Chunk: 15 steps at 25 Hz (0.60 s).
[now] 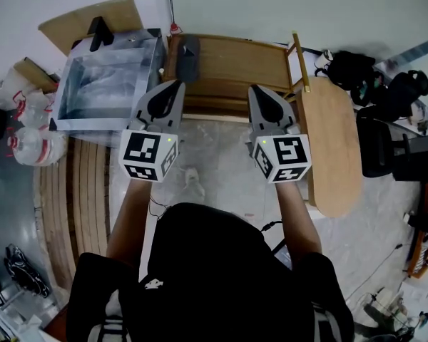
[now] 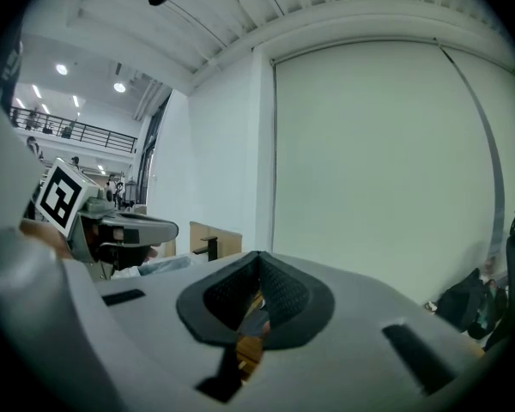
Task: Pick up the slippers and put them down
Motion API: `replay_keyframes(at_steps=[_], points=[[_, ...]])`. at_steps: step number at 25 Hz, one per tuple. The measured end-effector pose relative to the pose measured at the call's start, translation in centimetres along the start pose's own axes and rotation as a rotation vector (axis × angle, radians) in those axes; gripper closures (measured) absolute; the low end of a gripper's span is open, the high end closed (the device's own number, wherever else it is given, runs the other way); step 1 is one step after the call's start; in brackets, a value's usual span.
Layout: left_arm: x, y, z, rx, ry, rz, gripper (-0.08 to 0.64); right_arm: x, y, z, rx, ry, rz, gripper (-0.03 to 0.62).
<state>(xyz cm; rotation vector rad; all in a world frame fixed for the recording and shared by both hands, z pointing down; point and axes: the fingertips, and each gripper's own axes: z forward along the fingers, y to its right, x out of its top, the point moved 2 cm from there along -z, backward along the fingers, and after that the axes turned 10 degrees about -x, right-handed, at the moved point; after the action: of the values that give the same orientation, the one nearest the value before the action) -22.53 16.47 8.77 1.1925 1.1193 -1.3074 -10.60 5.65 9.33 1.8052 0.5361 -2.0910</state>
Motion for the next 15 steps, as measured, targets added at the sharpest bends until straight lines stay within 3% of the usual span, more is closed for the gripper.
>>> replay_keyframes(at_steps=[9, 15], points=[[-1.1, -8.6, 4.5, -0.025, -0.029, -0.029, 0.555, 0.5, -0.8, 9.4, -0.023, -0.023, -0.007, 0.592], [-2.1, -11.2, 6.9, -0.05, -0.04, -0.044, 0.555, -0.1, -0.4, 12.7, -0.046, -0.04, -0.002, 0.592]])
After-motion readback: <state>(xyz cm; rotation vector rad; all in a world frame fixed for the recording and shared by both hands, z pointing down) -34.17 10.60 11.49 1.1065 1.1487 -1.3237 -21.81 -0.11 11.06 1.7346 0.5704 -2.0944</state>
